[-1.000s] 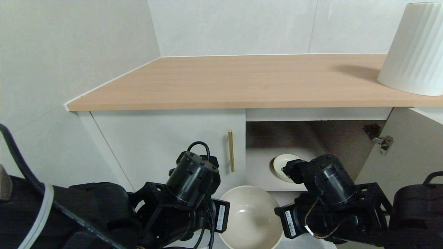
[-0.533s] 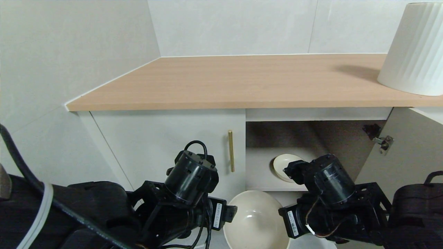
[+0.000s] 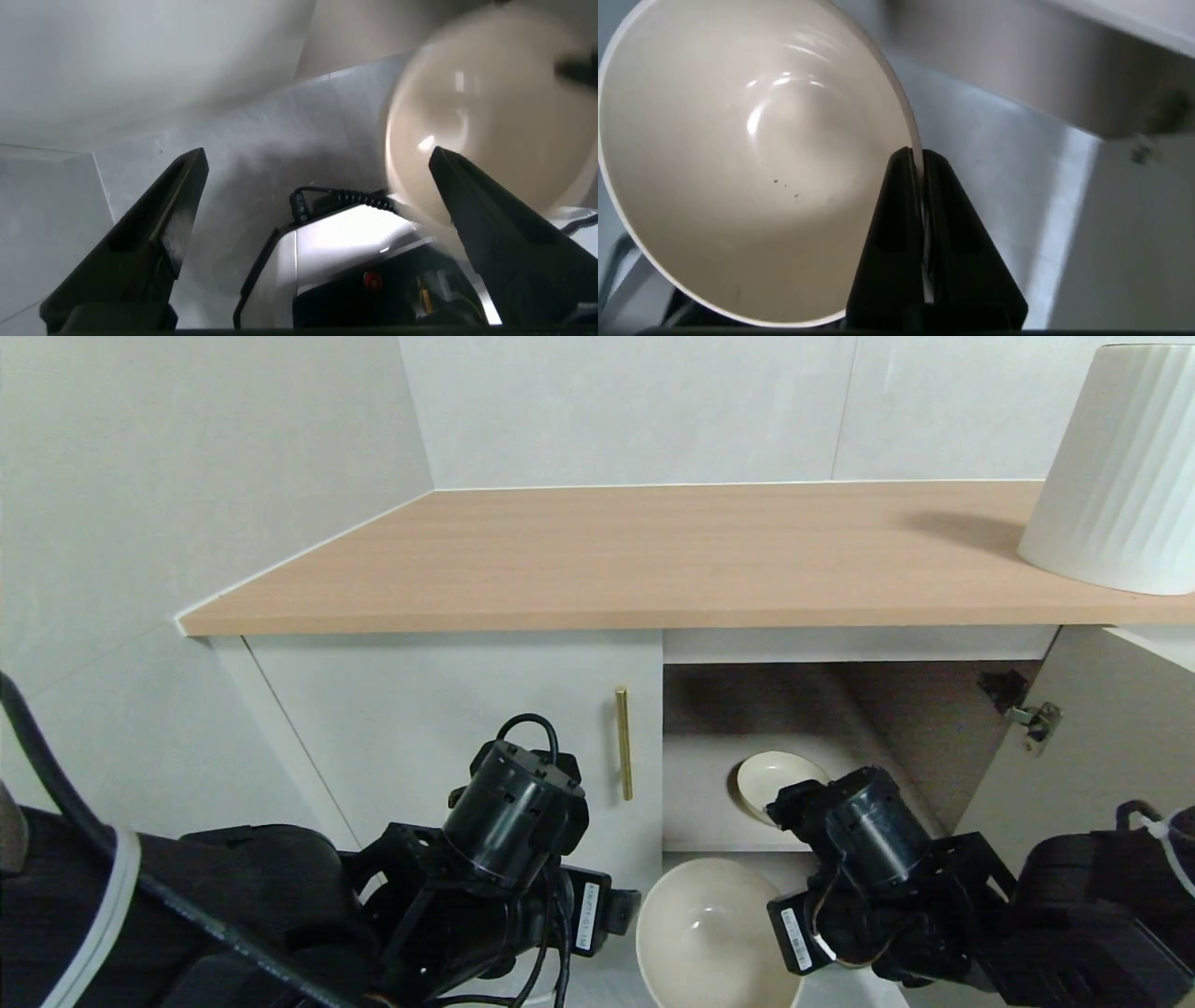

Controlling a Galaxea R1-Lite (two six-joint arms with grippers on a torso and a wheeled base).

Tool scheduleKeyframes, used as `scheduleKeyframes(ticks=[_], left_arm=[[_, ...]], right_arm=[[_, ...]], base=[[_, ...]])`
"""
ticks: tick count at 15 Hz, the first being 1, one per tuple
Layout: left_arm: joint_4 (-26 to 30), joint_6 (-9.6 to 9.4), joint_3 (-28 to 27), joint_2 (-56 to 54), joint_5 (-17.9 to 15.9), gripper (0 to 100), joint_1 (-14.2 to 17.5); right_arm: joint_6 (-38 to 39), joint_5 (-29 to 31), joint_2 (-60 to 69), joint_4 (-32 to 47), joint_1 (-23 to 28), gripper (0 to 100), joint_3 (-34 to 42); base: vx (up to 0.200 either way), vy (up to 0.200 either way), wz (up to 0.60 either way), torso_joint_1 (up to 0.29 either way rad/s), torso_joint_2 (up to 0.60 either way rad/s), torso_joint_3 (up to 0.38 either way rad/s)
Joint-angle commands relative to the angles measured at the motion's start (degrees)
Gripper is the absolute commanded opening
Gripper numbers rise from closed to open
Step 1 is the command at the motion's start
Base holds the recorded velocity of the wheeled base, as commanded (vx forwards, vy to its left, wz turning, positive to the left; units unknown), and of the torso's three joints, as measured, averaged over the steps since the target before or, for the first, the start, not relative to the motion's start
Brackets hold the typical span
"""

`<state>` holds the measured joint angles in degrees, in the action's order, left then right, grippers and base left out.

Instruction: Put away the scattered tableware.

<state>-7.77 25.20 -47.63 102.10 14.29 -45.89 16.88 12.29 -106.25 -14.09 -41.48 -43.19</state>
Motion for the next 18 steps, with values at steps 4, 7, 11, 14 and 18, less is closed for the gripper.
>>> scheduleKeyframes(ticks=[4,7,11,14,18], left_arm=[[-0.06,0.03,-0.01,-0.32,0.04,100,0.01],[-0.06,0.03,-0.01,-0.32,0.04,100,0.01],[-0.06,0.03,-0.01,-0.32,-0.05,100,0.01],[-0.06,0.03,-0.01,-0.32,-0.05,100,0.01],[-0.06,0.03,-0.01,-0.41,0.04,100,0.01]], right_arm=[[0.78,0.46,-8.27,-5.86,10.2,0,-4.27],[4.74,2.57,-11.17,-18.87,15.03,0,-5.06],[8.52,5.03,-15.12,-19.83,19.25,0,-9.72],[8.69,5.29,-16.27,-20.01,21.27,0,-11.21],[10.36,5.47,-17.58,-20.36,23.2,0,-12.88]], base=[[0.0,0.0,0.0,0.0,0.0,0.0],[0.0,0.0,0.0,0.0,0.0,0.0],[0.0,0.0,0.0,0.0,0.0,0.0],[0.0,0.0,0.0,0.0,0.0,0.0],[0.0,0.0,0.0,0.0,0.0,0.0]])
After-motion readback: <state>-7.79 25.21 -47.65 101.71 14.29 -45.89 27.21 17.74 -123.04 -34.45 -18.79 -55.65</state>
